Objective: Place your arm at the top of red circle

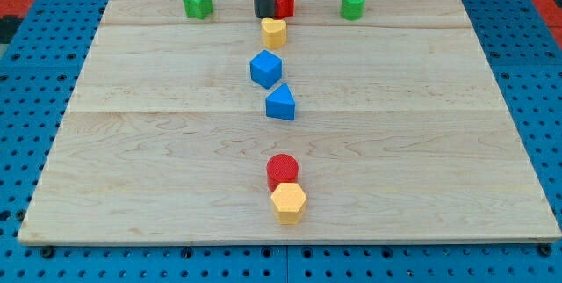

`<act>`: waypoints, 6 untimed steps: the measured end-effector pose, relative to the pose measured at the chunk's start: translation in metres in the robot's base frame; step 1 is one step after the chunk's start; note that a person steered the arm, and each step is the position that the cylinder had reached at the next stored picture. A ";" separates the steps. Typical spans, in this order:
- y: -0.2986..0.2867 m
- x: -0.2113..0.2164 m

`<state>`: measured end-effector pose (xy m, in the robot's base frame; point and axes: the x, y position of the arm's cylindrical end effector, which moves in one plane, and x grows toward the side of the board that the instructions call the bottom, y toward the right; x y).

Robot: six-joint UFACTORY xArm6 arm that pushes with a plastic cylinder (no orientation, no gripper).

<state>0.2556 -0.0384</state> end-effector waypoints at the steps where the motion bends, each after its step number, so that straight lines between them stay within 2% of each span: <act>1: -0.107 0.021; 2: -0.124 0.143; 3: -0.088 0.237; 4: 0.009 0.250; 6: 0.132 0.276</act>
